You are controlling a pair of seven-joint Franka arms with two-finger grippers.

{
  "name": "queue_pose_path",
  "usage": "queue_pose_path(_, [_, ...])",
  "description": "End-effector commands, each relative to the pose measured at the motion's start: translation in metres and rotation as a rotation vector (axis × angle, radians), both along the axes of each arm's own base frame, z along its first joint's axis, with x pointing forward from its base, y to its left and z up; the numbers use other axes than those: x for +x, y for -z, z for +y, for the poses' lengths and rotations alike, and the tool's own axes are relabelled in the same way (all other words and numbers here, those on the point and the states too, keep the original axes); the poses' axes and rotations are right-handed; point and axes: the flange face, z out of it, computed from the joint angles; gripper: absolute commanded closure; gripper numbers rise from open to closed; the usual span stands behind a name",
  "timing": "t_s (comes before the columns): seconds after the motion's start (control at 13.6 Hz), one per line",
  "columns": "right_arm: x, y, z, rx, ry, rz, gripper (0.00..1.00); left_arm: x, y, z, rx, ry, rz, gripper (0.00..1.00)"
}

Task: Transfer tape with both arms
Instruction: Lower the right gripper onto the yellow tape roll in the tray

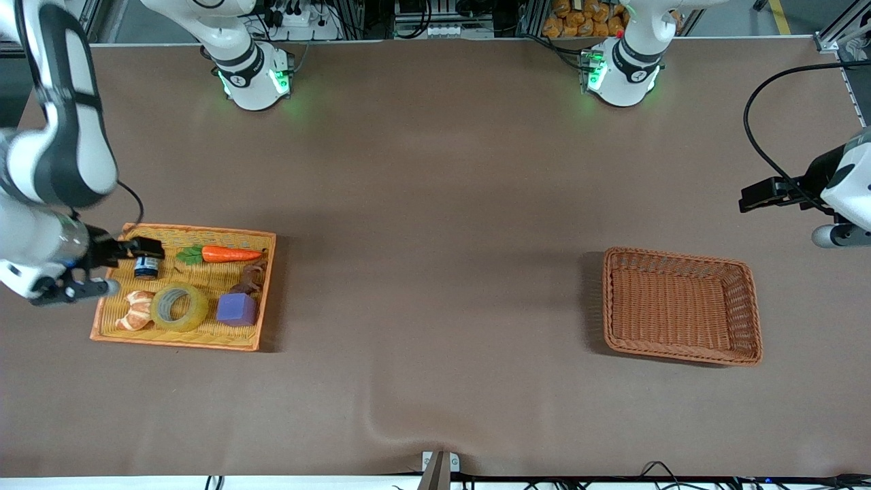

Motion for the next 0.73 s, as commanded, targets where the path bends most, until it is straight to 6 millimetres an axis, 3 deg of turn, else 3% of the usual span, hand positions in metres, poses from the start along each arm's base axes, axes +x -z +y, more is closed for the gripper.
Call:
queue_pose_path(0.0, [0.015,0.046,-0.002,0.011,-0.044,0.003,0.0,0.005,-0.009,-0.018,-0.006,0.024,-0.039,0.0])
queue_pose_path(0.07, [0.018,0.064,0.004,0.01,-0.056,0.014,0.0,0.008,-0.005,-0.031,-0.006,0.041,-0.036,0.0])
queue_pose_path(0.37, [0.021,0.119,0.016,0.009,-0.078,0.034,0.0,0.018,0.022,-0.04,-0.004,0.02,0.006,0.0])
queue_pose_path(0.51, [0.024,0.14,0.013,0.004,-0.081,0.012,0.0,0.016,0.022,-0.054,-0.006,0.04,0.007,0.0])
queue_pose_path(0.66, [0.026,0.145,0.013,0.005,-0.091,-0.005,0.0,0.011,0.009,-0.067,-0.006,0.056,-0.015,0.0])
